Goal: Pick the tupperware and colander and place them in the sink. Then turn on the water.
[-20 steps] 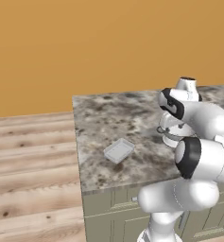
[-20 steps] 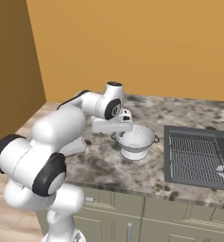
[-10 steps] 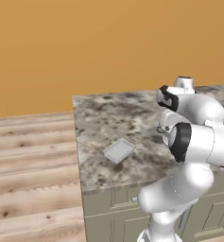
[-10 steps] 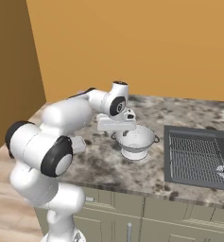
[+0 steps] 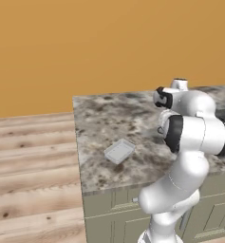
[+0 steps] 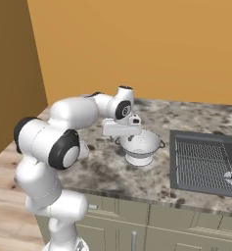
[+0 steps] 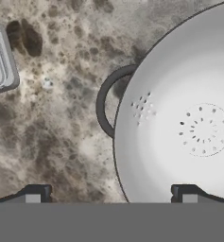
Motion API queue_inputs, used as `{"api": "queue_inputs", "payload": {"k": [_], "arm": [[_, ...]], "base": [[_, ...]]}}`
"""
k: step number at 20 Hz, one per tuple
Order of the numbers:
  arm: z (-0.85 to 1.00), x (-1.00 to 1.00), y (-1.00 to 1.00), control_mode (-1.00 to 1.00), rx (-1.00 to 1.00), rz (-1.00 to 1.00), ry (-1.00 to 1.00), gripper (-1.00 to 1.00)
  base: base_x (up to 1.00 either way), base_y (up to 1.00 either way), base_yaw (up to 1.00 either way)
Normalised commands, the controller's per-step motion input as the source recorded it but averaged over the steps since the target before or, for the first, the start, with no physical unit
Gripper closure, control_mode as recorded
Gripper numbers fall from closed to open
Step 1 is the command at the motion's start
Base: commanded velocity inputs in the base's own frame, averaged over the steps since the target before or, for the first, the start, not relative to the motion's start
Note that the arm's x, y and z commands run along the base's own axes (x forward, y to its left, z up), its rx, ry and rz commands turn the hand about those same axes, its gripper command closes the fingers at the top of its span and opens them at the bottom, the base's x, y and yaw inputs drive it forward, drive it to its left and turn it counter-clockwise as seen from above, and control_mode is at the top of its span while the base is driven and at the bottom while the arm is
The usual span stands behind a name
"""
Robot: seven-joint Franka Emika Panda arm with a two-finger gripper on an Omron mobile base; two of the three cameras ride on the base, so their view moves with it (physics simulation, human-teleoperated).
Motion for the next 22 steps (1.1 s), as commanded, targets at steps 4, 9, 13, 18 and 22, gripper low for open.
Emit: {"api": "queue_inputs", "payload": {"k": [4, 9, 13, 18, 22], "arm": [[-0.08, 0.21, -0.05, -1.0, 0.0, 0.01, 0.0, -1.0], [-0.06, 0.19, -0.1, -1.0, 0.0, 0.02, 0.0, -1.0], [-0.04, 0.25, -0.13, -1.0, 0.0, 0.02, 0.0, -1.0], [-0.12, 0.12, -0.06, -1.0, 0.0, 0.02, 0.01, -1.0], [-0.17, 0.0, 0.0, -1.0, 0.0, 0.01, 0.0, -1.0]], "base": [[0.0, 0.0, 0.0], [0.0, 0.0, 0.0], [0.0, 0.0, 0.0], [0.0, 0.0, 0.0], [0.0, 0.0, 0.0]]}}
